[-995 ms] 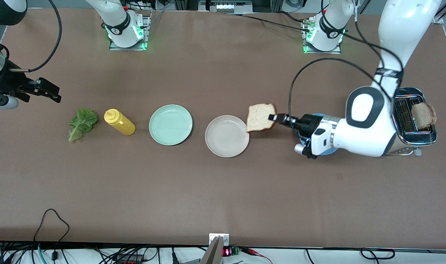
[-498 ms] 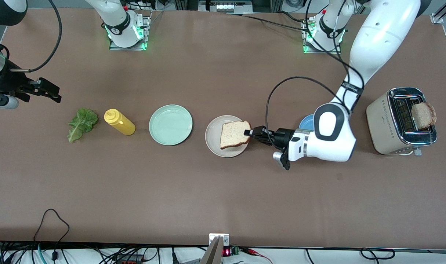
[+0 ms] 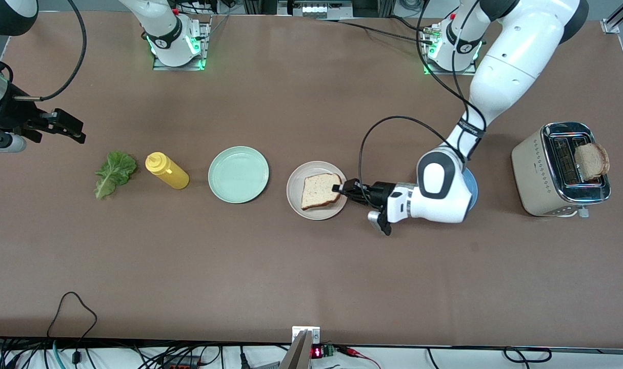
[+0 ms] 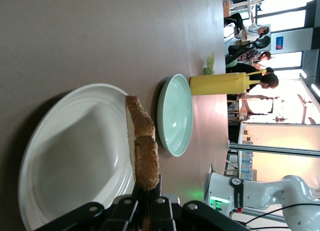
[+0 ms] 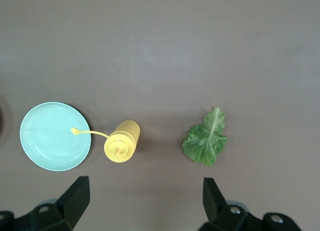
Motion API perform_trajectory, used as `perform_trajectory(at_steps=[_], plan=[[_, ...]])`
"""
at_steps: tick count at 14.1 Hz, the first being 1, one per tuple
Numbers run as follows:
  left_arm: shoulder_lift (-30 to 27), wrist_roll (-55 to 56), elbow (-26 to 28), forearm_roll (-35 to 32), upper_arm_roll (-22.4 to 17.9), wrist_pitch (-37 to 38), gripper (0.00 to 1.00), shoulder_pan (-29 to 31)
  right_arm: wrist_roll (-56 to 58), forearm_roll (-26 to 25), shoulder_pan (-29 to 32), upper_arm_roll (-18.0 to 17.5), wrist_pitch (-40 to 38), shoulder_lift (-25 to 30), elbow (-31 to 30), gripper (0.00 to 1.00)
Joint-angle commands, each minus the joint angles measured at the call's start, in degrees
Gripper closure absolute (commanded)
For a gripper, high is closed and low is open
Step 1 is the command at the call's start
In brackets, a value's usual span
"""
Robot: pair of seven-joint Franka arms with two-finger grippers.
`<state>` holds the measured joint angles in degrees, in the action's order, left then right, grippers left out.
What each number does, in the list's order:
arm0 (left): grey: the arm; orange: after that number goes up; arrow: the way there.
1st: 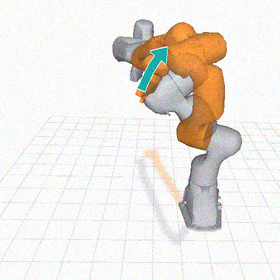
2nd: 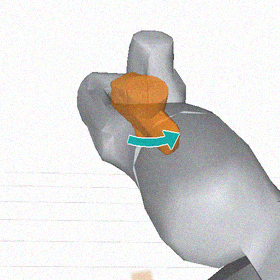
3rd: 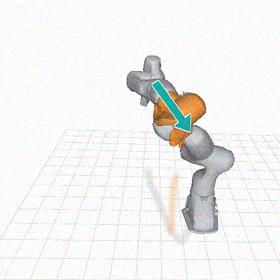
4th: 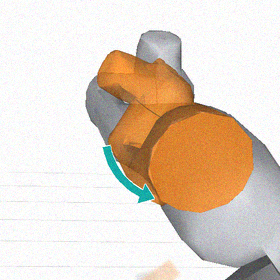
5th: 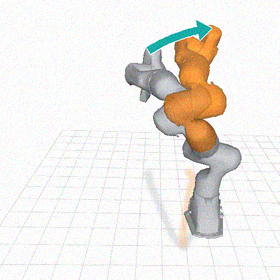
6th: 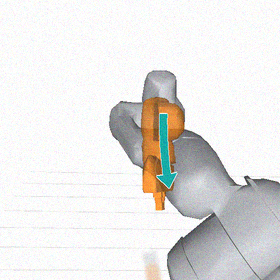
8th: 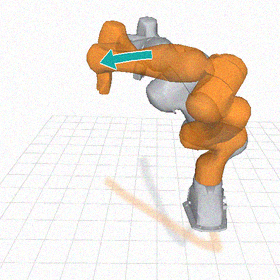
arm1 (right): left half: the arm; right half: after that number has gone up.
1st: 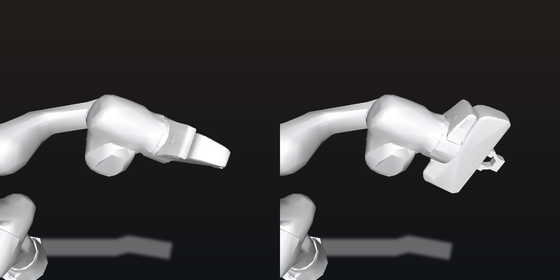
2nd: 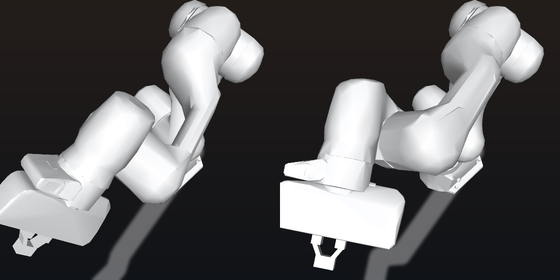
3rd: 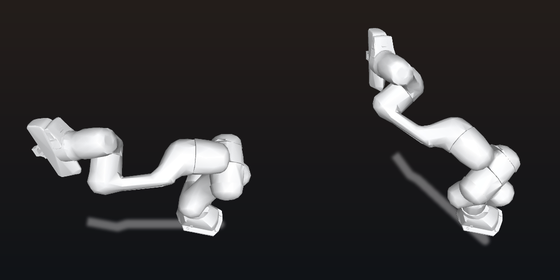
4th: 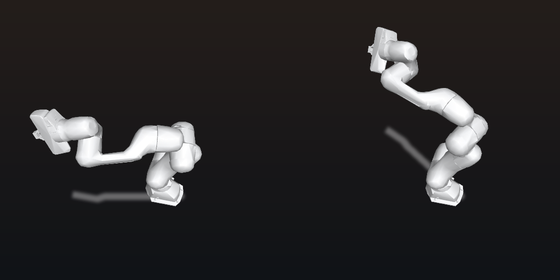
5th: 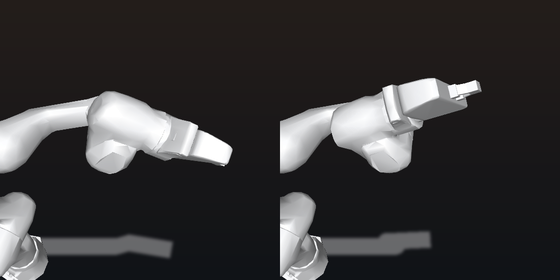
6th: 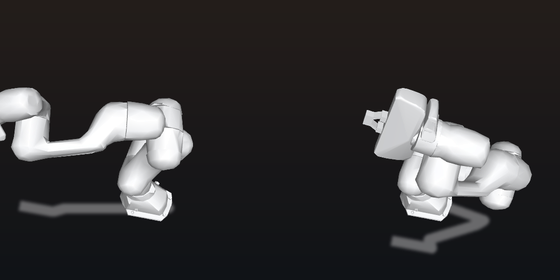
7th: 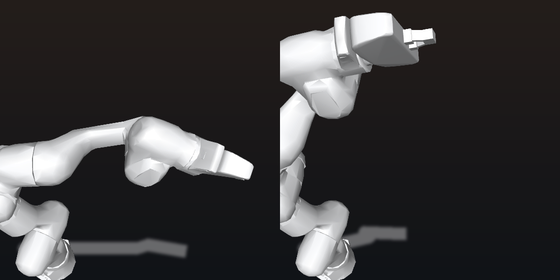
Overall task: Make sandwich in beige plate with both arms
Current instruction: 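Lower the toast onto the beige plate and open the left gripper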
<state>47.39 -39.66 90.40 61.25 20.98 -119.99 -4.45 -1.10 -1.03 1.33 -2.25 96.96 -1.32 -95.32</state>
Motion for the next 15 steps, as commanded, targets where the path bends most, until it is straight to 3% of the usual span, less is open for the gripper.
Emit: perform_trajectory(at_steps=[1,3,4,5,6,7,10,11,13,15], plan=[[-0.46,-2.62,2.67,5.09,-0.15,-1.48,0.99,-1.43,0.84,0.06,-0.01,-0.04,-1.25,-0.70,1.46,0.00],[-0.11,-4.46,3.38,7.21,-0.15,-2.96,0.98,-1.88,0.92,0.06,-0.01,-0.04,-1.33,-0.70,1.46,0.00],[0.07,-4.64,3.82,7.30,-0.15,-3.06,0.89,-1.88,0.84,0.06,-0.01,-0.04,-1.25,-0.88,1.46,0.00],[0.07,-4.55,4.08,7.30,-0.15,-2.97,0.75,-1.88,0.84,0.06,-0.01,-0.04,-1.33,-0.88,1.46,0.00],[0.07,-4.64,5.22,7.30,-0.24,-2.97,0.31,-1.79,0.84,-0.11,-0.01,-0.04,-1.33,-0.88,1.37,0.00],[-0.10,-4.55,5.57,7.22,-0.24,-2.97,0.00,-1.44,0.92,-0.64,-0.19,-0.04,-1.33,-0.88,1.28,0.00],[-2.29,-3.85,6.19,5.64,-0.94,-2.71,0.00,-1.18,0.93,-0.55,-0.27,-0.13,-4.14,-1.23,1.19,0.00],[-3.61,-3.59,6.54,2.24,-0.94,-2.71,0.00,-1.09,0.92,-0.55,-0.28,-0.13,-4.15,-1.32,1.19,0.00],[-7.30,2.53,6.81,-7.15,-1.12,-2.19,0.00,-0.65,3.28,-0.38,-0.10,-0.13,-4.15,-1.41,1.11,0.00],[-10.55,12.70,6.55,-20.75,-1.12,0.00,0.00,-0.47,17.20,0.76,0.34,0.22,-3.71,-1.41,0.76,0.00]])
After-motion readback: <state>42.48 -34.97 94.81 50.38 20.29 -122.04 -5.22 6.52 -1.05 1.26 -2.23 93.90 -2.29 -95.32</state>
